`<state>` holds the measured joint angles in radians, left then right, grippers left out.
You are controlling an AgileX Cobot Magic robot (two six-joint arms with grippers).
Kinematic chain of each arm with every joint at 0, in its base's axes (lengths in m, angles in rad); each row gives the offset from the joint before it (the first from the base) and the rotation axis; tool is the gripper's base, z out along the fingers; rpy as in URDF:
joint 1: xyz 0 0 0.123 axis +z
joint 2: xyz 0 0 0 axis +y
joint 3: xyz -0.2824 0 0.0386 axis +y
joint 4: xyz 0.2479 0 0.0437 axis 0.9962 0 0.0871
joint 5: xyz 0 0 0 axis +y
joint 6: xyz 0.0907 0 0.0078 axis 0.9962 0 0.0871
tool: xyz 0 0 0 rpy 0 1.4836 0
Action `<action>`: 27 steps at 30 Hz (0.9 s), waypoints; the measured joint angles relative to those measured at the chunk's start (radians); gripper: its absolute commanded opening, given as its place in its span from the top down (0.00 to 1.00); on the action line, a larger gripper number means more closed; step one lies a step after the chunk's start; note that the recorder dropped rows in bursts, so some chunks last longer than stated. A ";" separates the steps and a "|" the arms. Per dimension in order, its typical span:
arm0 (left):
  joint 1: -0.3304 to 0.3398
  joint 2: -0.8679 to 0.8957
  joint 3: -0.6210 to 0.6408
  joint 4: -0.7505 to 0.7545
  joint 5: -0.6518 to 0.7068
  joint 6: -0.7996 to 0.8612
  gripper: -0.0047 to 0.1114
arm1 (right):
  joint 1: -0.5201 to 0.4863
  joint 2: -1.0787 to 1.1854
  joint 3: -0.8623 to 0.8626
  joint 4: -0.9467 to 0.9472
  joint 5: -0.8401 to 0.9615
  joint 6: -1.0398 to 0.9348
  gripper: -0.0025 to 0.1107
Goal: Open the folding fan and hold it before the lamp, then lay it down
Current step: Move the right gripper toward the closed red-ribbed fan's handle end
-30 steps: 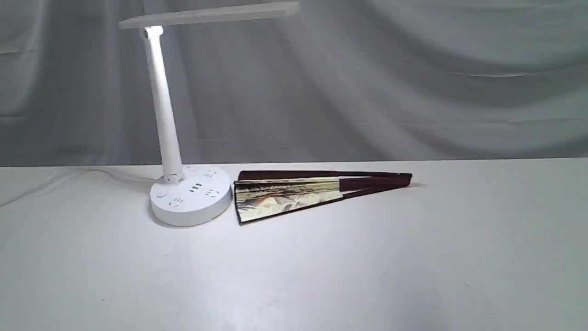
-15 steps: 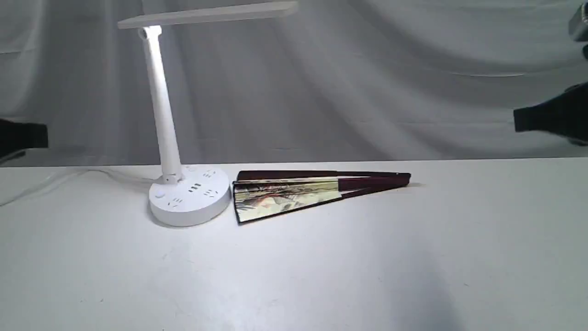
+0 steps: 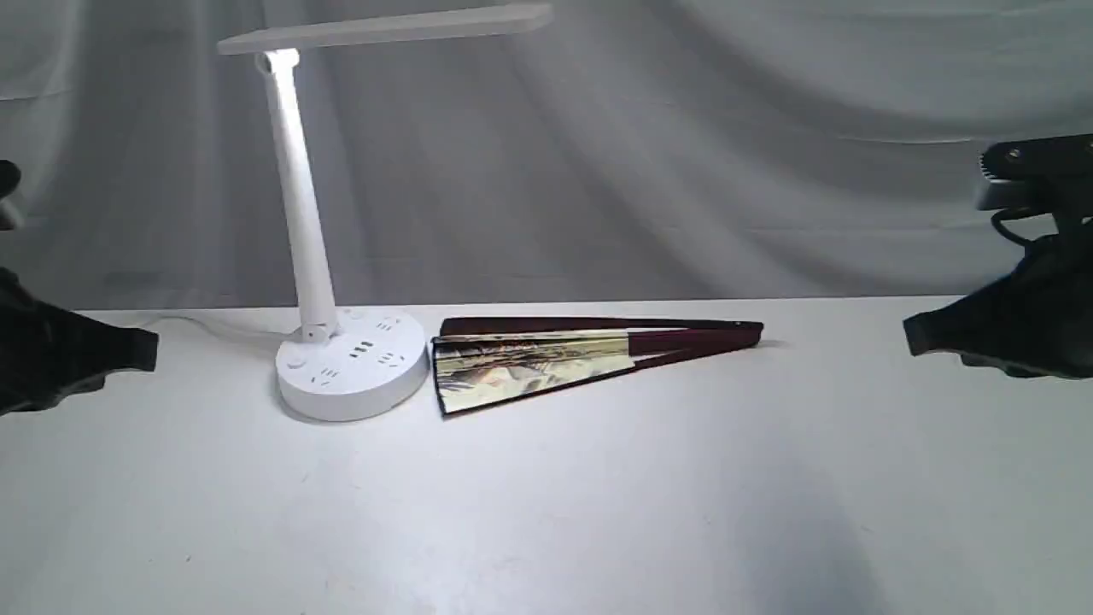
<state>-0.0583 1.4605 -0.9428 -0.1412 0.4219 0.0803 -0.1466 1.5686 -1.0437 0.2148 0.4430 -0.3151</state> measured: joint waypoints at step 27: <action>-0.144 0.012 -0.001 0.031 0.129 0.006 0.96 | 0.237 0.379 -0.307 0.183 0.049 -0.035 0.98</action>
<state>-0.2028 1.4726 -0.9434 -0.1106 0.5506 0.0860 0.0904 1.9472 -1.3508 0.3976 0.4915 -0.3500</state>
